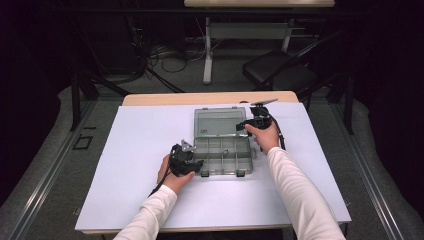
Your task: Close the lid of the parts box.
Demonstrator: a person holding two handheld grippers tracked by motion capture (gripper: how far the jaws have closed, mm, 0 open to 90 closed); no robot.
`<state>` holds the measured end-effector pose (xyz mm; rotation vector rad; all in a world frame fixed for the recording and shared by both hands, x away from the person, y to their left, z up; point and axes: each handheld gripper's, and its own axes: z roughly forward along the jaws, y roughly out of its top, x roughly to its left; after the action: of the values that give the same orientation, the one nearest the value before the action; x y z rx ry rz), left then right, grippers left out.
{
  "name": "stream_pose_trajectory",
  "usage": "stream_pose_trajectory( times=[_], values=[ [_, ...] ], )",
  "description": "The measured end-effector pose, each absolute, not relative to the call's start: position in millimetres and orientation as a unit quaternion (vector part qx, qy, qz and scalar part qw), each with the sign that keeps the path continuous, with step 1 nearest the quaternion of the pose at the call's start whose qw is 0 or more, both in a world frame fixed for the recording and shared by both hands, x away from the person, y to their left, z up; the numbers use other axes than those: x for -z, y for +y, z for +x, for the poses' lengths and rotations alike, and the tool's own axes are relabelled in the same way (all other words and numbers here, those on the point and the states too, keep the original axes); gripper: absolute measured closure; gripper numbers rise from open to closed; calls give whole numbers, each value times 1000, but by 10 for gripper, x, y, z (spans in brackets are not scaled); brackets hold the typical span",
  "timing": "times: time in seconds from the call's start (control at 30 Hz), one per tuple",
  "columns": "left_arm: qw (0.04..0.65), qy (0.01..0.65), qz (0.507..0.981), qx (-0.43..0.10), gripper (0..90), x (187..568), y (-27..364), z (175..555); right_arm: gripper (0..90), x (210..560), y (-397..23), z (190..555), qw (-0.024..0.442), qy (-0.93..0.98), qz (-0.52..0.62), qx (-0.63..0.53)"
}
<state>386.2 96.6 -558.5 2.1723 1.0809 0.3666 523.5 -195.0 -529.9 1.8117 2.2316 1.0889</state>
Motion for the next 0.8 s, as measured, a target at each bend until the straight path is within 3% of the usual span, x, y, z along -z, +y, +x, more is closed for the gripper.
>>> stream_pose_trajectory(
  times=[0.8],
  values=[
    [336,413,834,-143,506,5584,964,3861,694,5213,-2086,5185,51,729,569,-377]
  ],
)
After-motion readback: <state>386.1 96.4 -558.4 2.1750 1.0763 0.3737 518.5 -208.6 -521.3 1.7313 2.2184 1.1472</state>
